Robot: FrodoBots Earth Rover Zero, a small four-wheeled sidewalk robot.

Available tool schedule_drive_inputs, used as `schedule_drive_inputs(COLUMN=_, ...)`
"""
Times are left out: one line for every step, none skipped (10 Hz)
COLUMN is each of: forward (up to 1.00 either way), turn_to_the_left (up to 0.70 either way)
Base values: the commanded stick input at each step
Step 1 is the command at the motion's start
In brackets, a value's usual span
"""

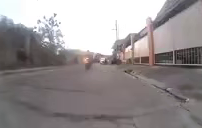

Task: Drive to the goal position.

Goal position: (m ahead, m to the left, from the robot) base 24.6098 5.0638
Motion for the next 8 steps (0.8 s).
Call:
schedule_drive_inputs(forward=1.0, turn_to_the_left=0.0)
schedule_drive_inputs(forward=1.0, turn_to_the_left=0.0)
schedule_drive_inputs(forward=1.0, turn_to_the_left=0.0)
schedule_drive_inputs(forward=1.0, turn_to_the_left=0.0)
schedule_drive_inputs(forward=1.0, turn_to_the_left=0.0)
schedule_drive_inputs(forward=1.0, turn_to_the_left=0.0)
schedule_drive_inputs(forward=1.0, turn_to_the_left=0.0)
schedule_drive_inputs(forward=1.0, turn_to_the_left=0.0)
